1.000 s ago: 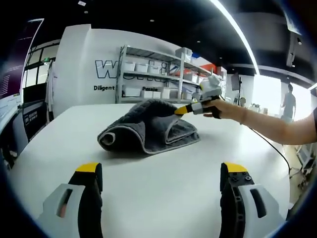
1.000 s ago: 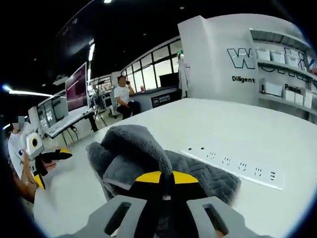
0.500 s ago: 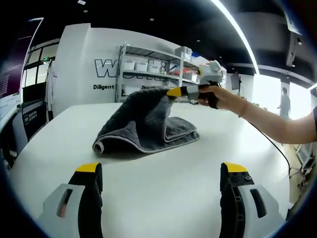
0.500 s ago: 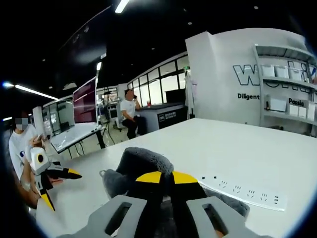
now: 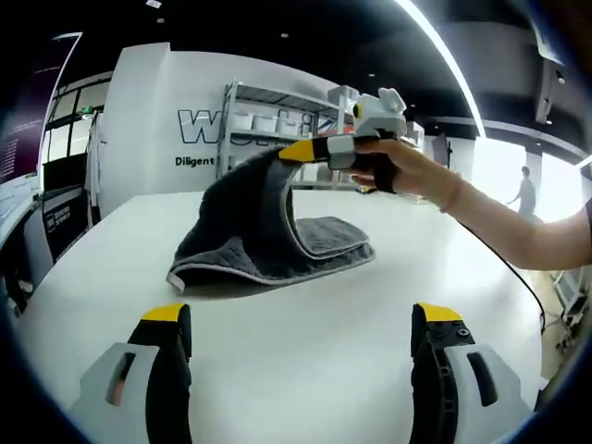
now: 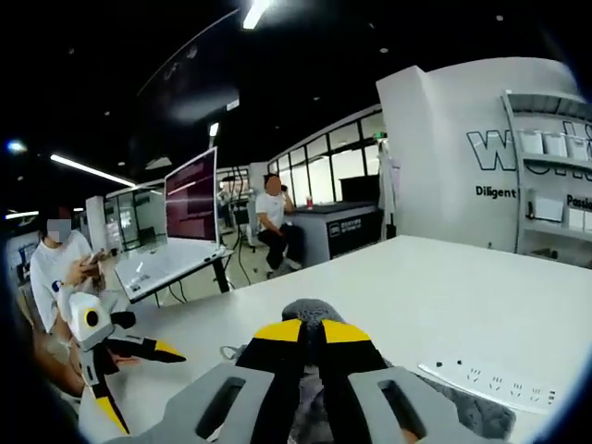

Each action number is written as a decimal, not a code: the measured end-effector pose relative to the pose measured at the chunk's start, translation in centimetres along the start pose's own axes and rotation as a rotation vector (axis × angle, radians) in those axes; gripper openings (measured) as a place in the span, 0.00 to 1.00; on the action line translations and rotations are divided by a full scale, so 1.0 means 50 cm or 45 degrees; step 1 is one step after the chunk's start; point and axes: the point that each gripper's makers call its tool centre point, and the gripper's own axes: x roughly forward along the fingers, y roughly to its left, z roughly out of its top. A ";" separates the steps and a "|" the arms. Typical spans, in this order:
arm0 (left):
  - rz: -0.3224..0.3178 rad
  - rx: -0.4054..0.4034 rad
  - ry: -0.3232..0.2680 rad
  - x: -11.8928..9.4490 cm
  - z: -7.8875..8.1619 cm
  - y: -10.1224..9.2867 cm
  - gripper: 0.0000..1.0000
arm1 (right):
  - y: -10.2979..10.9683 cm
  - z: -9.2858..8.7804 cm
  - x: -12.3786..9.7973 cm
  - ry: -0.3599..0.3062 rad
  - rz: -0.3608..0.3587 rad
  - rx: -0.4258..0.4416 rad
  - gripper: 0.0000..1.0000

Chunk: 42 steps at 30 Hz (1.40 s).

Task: Open the folded towel by lifting each exposed corner and separating the folded layers until the towel lies flat within the target outline without major curled edges

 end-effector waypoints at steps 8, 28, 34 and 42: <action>0.009 0.001 0.001 -0.003 -0.001 0.004 0.98 | 0.075 -0.024 0.076 0.064 0.103 -0.032 0.02; 0.003 -0.006 0.015 -0.001 -0.006 0.003 0.98 | 0.134 -0.218 0.203 0.398 0.180 -0.201 0.07; -0.002 -0.010 0.021 -0.001 -0.010 0.002 0.98 | 0.149 -0.224 0.193 0.379 0.199 -0.231 0.21; -0.006 -0.013 0.022 -0.001 -0.009 0.004 0.98 | 0.129 -0.178 0.139 0.297 0.112 -0.281 0.54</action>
